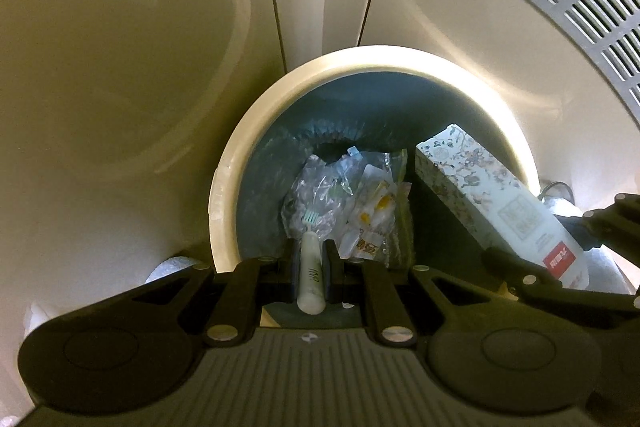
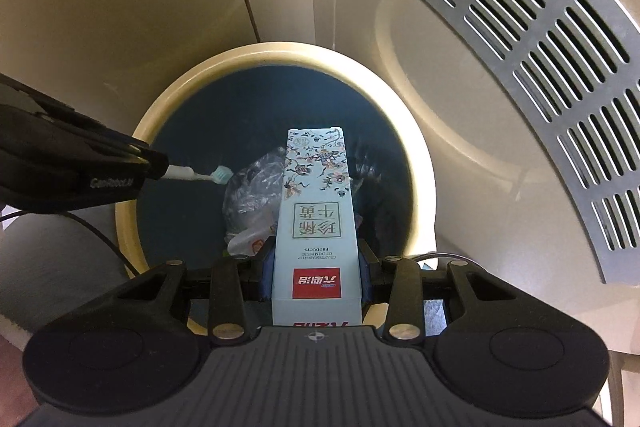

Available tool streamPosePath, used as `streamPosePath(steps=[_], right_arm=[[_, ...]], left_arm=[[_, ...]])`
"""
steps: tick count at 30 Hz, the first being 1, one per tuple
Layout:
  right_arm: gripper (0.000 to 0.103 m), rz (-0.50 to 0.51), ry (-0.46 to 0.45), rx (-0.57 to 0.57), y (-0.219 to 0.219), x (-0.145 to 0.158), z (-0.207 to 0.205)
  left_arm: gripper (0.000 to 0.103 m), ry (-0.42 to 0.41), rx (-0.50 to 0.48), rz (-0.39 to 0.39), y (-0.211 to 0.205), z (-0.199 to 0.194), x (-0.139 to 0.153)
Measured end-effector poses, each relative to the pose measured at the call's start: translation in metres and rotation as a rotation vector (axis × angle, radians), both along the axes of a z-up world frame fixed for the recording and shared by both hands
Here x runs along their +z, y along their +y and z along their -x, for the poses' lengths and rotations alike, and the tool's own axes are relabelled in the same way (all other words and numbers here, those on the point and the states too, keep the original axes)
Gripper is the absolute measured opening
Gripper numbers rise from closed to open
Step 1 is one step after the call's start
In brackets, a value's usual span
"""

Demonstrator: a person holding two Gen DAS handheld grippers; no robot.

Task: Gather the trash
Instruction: 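Carry the toothbrush and toothpaste box down over the bin with both grippers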

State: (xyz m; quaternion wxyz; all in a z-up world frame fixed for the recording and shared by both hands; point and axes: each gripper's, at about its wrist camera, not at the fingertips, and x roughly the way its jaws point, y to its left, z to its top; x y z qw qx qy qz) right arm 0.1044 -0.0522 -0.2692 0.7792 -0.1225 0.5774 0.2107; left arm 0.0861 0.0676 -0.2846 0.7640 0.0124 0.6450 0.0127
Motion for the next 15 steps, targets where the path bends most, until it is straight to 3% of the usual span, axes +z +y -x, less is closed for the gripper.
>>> streamPosePath(steps=[15], right_arm=[[0.042, 0.014, 0.051, -0.012, 0.005, -0.02, -0.013]], left_arm=[[0.012, 0.071, 0.004, -0.039, -0.002, -0.009, -0.026]])
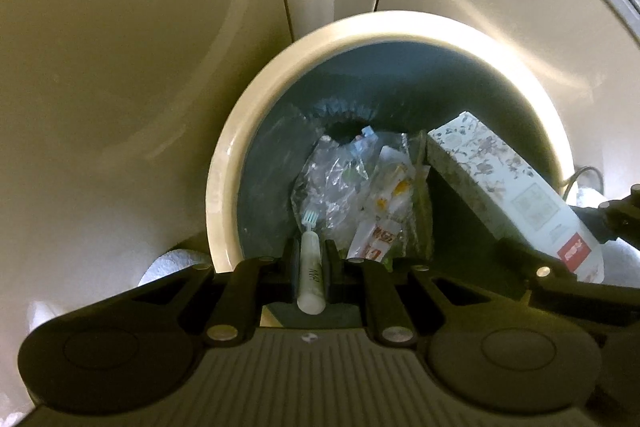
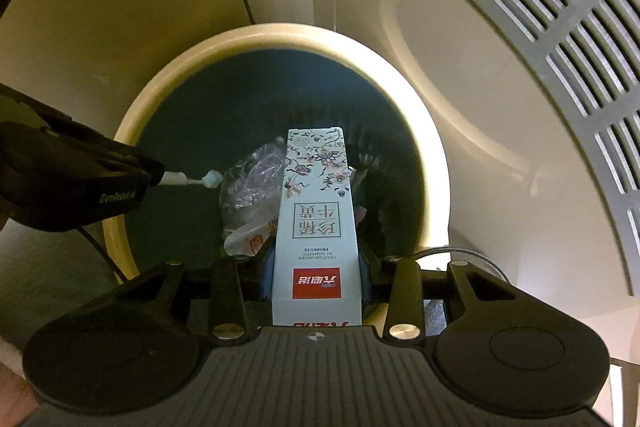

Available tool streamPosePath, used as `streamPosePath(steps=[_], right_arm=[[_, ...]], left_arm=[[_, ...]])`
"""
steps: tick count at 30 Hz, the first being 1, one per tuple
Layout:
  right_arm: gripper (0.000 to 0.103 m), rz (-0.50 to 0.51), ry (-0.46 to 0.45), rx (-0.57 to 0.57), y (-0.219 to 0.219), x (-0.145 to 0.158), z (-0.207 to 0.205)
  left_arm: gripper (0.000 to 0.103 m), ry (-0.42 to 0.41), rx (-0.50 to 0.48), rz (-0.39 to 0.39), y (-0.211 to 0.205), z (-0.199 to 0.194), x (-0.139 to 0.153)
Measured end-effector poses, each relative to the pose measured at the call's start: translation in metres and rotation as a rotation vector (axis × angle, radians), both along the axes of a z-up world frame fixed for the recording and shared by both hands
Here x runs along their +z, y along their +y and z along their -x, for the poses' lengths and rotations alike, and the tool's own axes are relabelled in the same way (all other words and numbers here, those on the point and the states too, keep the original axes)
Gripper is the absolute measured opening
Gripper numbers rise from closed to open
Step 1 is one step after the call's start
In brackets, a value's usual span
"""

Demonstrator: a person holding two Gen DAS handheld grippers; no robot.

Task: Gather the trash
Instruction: 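Carry the toothbrush and toothpaste box down over the bin with both grippers, then open the left gripper to drop the toothbrush while the right gripper drops the box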

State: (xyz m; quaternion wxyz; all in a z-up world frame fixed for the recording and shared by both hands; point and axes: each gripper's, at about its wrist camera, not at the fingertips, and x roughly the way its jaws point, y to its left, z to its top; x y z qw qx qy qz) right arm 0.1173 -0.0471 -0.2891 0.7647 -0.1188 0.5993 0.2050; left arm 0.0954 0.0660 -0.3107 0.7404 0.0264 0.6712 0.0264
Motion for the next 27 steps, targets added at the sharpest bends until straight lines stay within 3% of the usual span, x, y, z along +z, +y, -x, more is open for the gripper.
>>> streamPosePath(steps=[8, 24, 26, 27], right_arm=[[0.042, 0.011, 0.048, -0.033, 0.0, -0.016, -0.013], [0.042, 0.052, 0.062, -0.041, 0.013, -0.028, -0.012], [0.043, 0.054, 0.072, -0.042, 0.014, -0.028, -0.014], [0.047, 0.055, 0.077, -0.041, 0.015, -0.028, -0.014]], left_arm=[[0.012, 0.038, -0.009, -0.023, -0.003, -0.008, -0.015], [0.013, 0.091, -0.033, -0.043, -0.01, -0.013, -0.037], [0.018, 0.1, -0.045, -0.026, -0.011, -0.013, -0.037], [0.044, 0.101, -0.055, -0.019, -0.012, -0.012, -0.036]])
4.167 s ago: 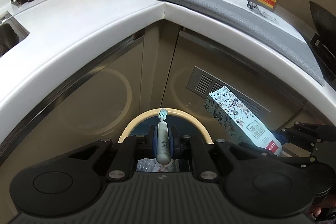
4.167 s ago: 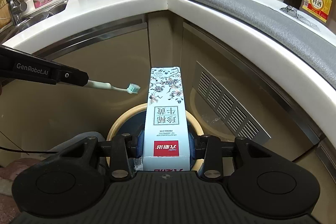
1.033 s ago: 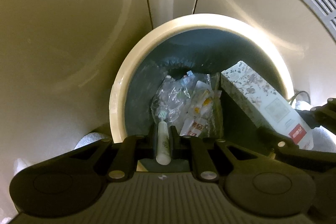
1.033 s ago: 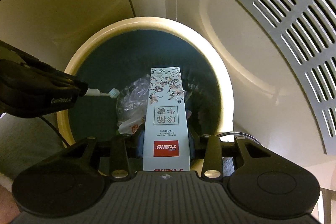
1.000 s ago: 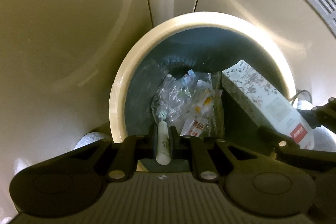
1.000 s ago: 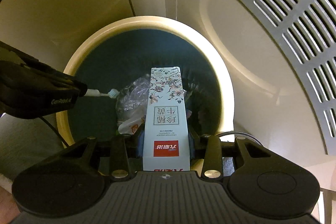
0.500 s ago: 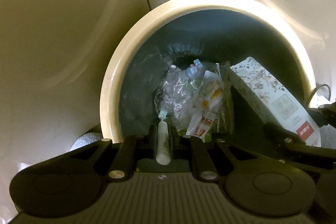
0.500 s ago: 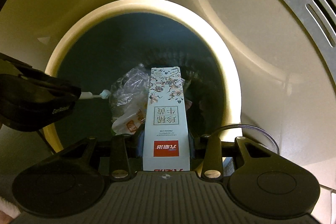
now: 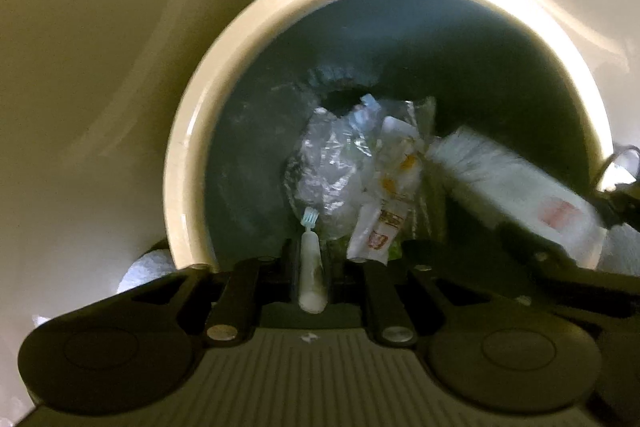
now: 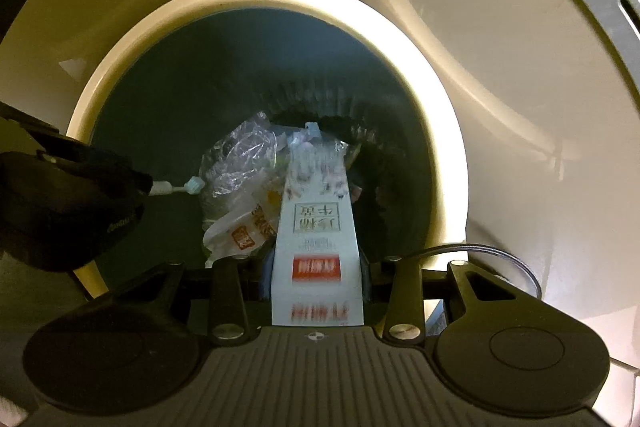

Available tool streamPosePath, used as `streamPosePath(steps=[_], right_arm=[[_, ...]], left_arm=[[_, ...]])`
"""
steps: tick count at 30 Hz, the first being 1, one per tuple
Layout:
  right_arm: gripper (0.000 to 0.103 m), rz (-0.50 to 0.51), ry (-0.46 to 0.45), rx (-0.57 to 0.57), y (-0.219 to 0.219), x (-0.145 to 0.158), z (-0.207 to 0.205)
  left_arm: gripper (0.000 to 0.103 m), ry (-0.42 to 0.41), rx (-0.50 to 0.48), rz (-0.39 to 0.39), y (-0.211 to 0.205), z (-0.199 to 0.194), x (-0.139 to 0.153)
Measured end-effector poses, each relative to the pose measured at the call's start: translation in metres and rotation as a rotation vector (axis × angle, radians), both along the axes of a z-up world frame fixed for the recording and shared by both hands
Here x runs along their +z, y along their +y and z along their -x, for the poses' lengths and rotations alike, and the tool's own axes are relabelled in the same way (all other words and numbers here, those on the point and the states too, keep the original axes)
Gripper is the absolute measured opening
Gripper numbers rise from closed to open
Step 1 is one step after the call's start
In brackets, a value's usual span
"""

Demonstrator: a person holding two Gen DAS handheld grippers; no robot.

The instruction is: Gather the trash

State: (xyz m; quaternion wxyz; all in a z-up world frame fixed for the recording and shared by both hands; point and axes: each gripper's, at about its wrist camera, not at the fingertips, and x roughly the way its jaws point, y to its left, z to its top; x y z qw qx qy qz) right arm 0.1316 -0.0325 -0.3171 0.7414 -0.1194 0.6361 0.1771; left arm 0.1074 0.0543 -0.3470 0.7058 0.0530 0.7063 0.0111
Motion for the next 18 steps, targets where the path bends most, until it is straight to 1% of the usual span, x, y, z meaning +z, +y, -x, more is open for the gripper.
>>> streamPosePath(steps=[1, 2, 3, 4, 6, 8, 10, 12, 15, 18], right_arm=[[0.055, 0.0, 0.004, 0.002, 0.0, 0.0, 0.001], [0.055, 0.024, -0.002, 0.006, 0.001, 0.001, 0.002], [0.059, 0.04, -0.007, 0.013, 0.001, 0.002, 0.002], [0.061, 0.045, -0.009, 0.018, 0.001, 0.003, 0.003], [0.071, 0.05, -0.008, 0.023, -0.002, 0.006, 0.005], [0.074, 0.035, -0.013, 0.027, -0.005, 0.012, 0.008], [0.083, 0.033, -0.027, 0.026, -0.008, 0.019, 0.013], [0.088, 0.025, -0.044, 0.027, -0.011, 0.027, 0.017], [0.091, 0.0, -0.064, 0.022, -0.017, 0.043, 0.027], [0.095, -0.022, -0.106, 0.018, -0.022, 0.058, 0.037]], left_arm=[[0.076, 0.001, -0.009, -0.003, -0.001, 0.001, -0.002], [0.084, -0.011, -0.014, -0.05, -0.003, 0.002, -0.002], [0.087, -0.033, -0.029, -0.063, -0.004, 0.005, -0.001], [0.089, -0.037, -0.041, -0.062, -0.004, 0.006, 0.0], [0.089, -0.022, -0.048, -0.05, -0.003, 0.008, 0.002], [0.09, -0.032, -0.047, -0.048, -0.002, 0.012, 0.009], [0.099, -0.059, -0.047, -0.082, -0.002, 0.016, 0.018], [0.103, -0.098, -0.044, -0.096, -0.001, 0.022, 0.03], [0.103, -0.142, -0.023, -0.076, 0.0, 0.035, 0.05], [0.103, -0.181, 0.008, -0.045, 0.001, 0.048, 0.064]])
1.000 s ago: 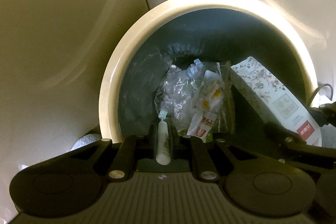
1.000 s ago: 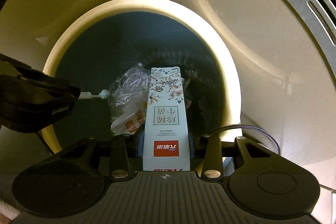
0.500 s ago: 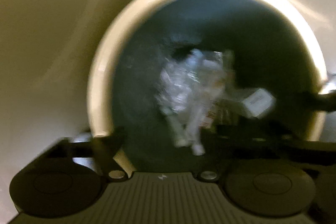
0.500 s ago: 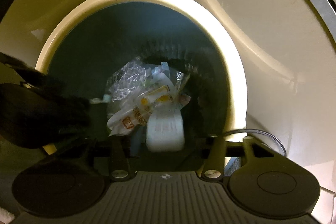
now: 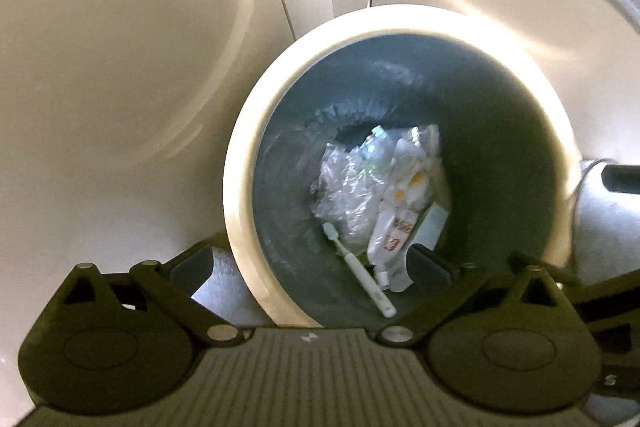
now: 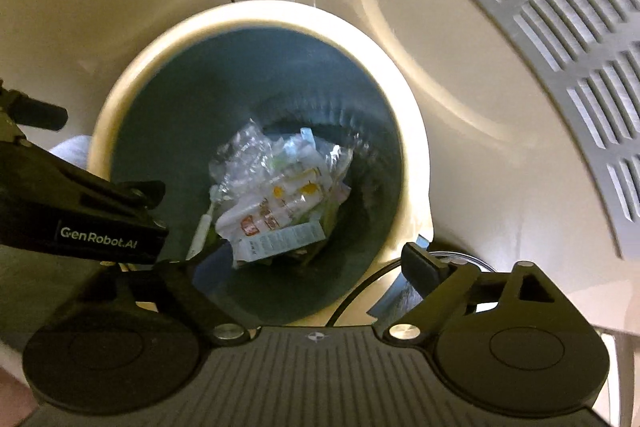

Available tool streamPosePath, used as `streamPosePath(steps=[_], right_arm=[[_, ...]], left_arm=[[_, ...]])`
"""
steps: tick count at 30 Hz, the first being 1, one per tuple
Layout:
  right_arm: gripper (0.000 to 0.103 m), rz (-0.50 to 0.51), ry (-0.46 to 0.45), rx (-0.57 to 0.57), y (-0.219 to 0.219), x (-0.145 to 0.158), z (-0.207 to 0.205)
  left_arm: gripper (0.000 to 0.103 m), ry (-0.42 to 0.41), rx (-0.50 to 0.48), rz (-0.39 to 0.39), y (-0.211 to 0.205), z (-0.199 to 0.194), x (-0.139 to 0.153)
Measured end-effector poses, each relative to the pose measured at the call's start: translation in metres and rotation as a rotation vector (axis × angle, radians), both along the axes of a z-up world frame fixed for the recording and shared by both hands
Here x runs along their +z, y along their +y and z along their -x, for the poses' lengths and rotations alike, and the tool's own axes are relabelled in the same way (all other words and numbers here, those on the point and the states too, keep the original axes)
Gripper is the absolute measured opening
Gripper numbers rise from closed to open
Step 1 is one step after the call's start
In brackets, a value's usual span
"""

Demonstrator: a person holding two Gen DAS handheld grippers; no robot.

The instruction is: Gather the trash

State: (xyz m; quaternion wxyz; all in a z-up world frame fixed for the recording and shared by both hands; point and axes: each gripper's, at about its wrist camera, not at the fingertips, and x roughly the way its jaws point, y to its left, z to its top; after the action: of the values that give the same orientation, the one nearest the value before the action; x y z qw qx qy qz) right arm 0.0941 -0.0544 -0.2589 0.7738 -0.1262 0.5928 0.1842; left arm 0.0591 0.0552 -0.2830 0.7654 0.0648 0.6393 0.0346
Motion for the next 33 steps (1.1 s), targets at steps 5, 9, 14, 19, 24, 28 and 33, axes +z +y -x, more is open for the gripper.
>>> streamPosePath(steps=[5, 9, 14, 19, 24, 28, 33], right_arm=[[0.096, -0.032, -0.062, -0.019, -0.008, 0.02, 0.023], [0.097, -0.034, -0.116, -0.021, -0.012, 0.032, 0.033], [0.098, -0.043, -0.15, -0.014, -0.014, 0.044, 0.042], [0.098, -0.032, -0.142, -0.004, -0.008, 0.04, 0.043], [0.098, -0.027, -0.152, 0.007, -0.002, 0.038, 0.047], [0.098, -0.023, -0.162, 0.014, -0.002, 0.041, 0.048], [0.098, -0.014, -0.157, 0.009, -0.002, 0.037, 0.046]], left_arm=[[0.103, -0.03, 0.025, 0.021, 0.001, 0.013, 0.016], [0.103, -0.033, 0.049, 0.058, 0.003, 0.019, 0.026], [0.103, -0.055, 0.045, 0.049, -0.001, 0.026, 0.032], [0.103, -0.055, 0.053, 0.034, 0.0, 0.029, 0.032], [0.103, -0.034, 0.091, 0.063, 0.009, 0.029, 0.032], [0.103, -0.028, 0.121, 0.08, 0.013, 0.03, 0.03], [0.103, -0.001, 0.149, 0.111, 0.017, 0.029, 0.024]])
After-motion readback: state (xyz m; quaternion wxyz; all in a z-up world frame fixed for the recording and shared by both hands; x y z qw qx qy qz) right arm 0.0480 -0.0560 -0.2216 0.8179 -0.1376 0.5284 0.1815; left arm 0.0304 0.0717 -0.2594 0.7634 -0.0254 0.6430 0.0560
